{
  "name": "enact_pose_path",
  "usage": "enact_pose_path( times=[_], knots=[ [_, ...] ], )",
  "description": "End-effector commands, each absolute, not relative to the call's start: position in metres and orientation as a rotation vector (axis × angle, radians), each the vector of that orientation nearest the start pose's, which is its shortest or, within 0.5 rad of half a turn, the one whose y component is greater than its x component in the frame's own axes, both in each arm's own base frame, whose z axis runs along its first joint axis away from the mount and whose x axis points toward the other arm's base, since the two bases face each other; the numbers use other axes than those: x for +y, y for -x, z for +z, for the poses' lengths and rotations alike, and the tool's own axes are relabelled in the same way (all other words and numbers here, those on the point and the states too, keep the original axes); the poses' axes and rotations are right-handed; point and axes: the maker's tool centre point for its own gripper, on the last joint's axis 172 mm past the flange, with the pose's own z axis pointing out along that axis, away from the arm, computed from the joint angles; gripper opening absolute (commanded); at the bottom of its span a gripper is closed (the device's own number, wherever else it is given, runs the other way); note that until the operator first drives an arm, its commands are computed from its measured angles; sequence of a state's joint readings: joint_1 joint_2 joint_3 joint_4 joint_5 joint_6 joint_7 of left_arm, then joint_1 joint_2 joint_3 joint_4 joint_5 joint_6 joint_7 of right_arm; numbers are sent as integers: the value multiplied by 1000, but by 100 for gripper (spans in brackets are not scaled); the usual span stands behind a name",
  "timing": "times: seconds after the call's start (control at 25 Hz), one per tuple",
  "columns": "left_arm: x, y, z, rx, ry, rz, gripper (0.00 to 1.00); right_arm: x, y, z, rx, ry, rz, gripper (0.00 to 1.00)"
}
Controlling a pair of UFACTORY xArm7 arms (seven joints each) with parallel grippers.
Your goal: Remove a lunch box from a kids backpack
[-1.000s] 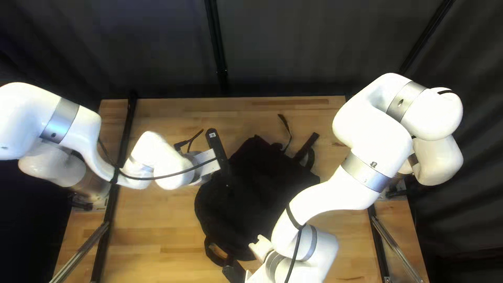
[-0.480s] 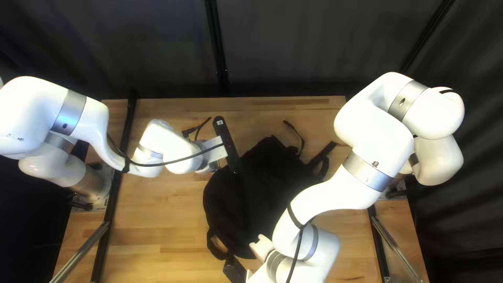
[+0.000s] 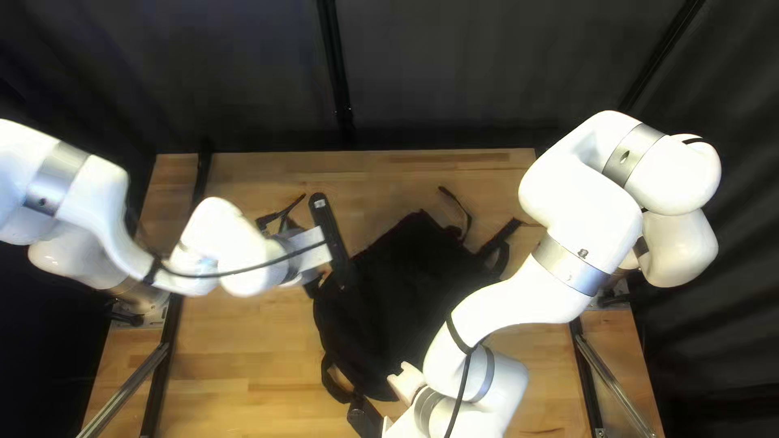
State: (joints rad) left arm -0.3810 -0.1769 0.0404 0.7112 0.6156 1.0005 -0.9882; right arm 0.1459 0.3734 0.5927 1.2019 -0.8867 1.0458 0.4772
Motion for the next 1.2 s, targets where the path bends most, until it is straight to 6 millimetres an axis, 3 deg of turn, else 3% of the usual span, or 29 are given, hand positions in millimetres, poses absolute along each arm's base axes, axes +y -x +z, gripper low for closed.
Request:
enact_pose_path(
  times=[0.04,0.36,0.68,0.76,0.8,0.92,1.04,1.2],
  knots=[
    [-70,-364,154,-349,2635,-297,100,242,-483,131,-1331,3360,-388,0],
    [-145,-333,152,-327,2647,-384,100,203,-481,140,-1373,3353,-360,0],
    [-181,-326,143,-299,2664,-435,100,189,-481,139,-1395,3333,-357,1],
    [-191,-321,138,-282,2669,-431,100,190,-479,141,-1386,3334,-363,86],
    [-194,-319,137,-278,2668,-429,100,191,-479,144,-1380,3335,-369,100],
    [-200,-311,135,-259,2666,-415,100,196,-481,153,-1369,3337,-385,100],
    [-202,-301,147,-237,2663,-391,100,202,-483,162,-1349,3348,-394,100],
    [-203,-298,159,-201,2665,-359,100,199,-490,155,-1296,3357,-391,100]
  ],
)
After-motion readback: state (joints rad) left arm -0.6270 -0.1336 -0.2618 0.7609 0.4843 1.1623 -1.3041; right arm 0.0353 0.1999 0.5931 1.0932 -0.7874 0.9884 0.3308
